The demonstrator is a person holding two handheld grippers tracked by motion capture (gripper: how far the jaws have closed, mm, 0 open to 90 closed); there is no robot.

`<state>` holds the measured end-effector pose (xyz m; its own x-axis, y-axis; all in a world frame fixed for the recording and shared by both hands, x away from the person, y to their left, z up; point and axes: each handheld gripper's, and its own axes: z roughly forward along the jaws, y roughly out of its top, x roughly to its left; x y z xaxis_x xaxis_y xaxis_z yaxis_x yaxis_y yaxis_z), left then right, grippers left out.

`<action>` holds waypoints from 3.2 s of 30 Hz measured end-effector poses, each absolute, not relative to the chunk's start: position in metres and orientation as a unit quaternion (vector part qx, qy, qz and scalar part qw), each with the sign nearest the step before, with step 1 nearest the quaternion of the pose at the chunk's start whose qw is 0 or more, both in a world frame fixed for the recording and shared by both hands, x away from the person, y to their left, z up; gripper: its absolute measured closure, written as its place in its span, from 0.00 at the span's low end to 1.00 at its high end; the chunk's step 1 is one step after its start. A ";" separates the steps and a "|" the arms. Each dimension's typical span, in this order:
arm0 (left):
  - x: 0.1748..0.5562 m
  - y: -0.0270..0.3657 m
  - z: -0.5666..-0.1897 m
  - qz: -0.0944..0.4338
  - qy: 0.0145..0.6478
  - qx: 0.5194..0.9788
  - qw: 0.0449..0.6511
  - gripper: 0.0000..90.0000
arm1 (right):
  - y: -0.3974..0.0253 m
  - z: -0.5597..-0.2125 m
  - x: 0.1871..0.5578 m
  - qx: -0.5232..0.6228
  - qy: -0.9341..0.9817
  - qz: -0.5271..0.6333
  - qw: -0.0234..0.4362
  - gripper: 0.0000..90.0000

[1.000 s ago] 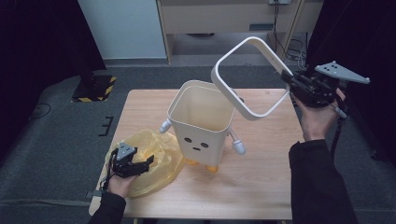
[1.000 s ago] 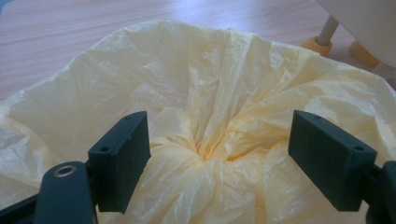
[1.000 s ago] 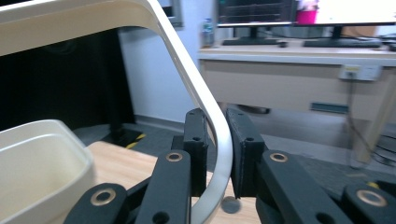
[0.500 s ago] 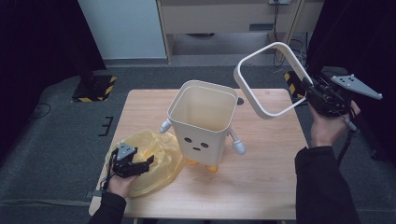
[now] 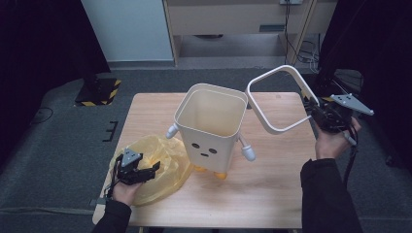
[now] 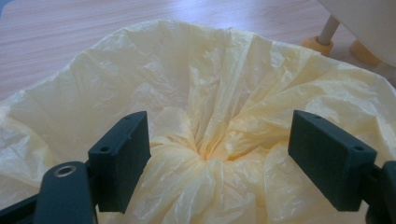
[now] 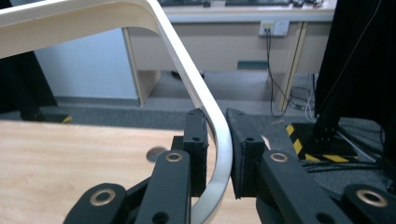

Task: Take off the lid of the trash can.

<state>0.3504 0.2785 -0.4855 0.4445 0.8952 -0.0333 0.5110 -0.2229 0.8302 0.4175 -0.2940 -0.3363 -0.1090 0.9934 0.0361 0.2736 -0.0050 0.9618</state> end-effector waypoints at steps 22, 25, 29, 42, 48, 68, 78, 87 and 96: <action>0.350 0.279 -0.485 0.236 0.473 0.744 0.409 0.23 | -0.273 -0.424 0.429 0.558 0.637 0.410 0.339 0.88; 0.351 0.279 -0.485 0.236 0.473 0.744 0.408 0.23 | -0.273 -0.437 0.430 0.565 0.642 0.403 0.327 0.88; 0.351 0.279 -0.486 0.236 0.472 0.745 0.408 0.23 | -0.273 -0.452 0.430 0.566 0.653 0.386 0.323 0.88; 0.350 0.279 -0.485 0.237 0.472 0.744 0.410 0.23 | -0.278 -0.482 0.430 0.585 0.663 0.348 0.310 0.88; 0.350 0.279 -0.485 0.237 0.472 0.744 0.409 0.23 | -0.293 -0.496 0.429 0.614 0.654 0.321 0.302 0.88; 0.347 0.280 -0.483 0.241 0.472 0.741 0.413 0.23 | -0.315 -0.525 0.423 0.642 0.655 0.294 0.267 0.79; 0.343 0.280 -0.479 0.249 0.467 0.740 0.415 0.23 | -0.308 -0.502 0.422 0.609 0.655 0.352 0.275 0.60; 0.340 0.280 -0.475 0.254 0.461 0.741 0.417 0.23 | -0.291 -0.488 0.418 0.576 0.668 0.392 0.263 0.48; 0.332 0.282 -0.468 0.261 0.458 0.733 0.430 0.23 | -0.292 -0.482 0.405 0.548 0.689 0.401 0.255 0.32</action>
<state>0.3316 0.2819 -0.4682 0.4449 0.8955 -0.0106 0.4471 -0.2118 0.8691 0.4046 -0.2919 -0.4820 -0.2705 0.9586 0.0885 0.5500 0.0784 0.8315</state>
